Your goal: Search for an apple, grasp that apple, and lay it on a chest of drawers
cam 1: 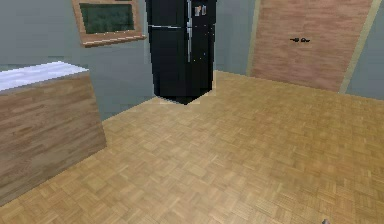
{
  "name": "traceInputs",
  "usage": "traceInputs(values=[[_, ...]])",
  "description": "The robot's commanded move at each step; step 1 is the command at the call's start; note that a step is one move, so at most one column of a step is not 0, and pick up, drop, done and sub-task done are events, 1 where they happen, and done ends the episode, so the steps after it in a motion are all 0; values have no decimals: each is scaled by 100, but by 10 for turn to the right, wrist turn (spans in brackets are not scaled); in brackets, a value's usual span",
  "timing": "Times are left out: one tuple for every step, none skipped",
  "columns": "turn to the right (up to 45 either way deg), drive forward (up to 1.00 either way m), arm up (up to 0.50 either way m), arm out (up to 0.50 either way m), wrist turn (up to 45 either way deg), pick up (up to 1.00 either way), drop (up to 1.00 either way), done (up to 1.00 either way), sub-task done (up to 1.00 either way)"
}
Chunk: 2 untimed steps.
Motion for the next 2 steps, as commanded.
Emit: traceInputs(values=[[0,0,0,0,450,0,0,0,0],[0,0,0,0,180,0,0,0,0]])
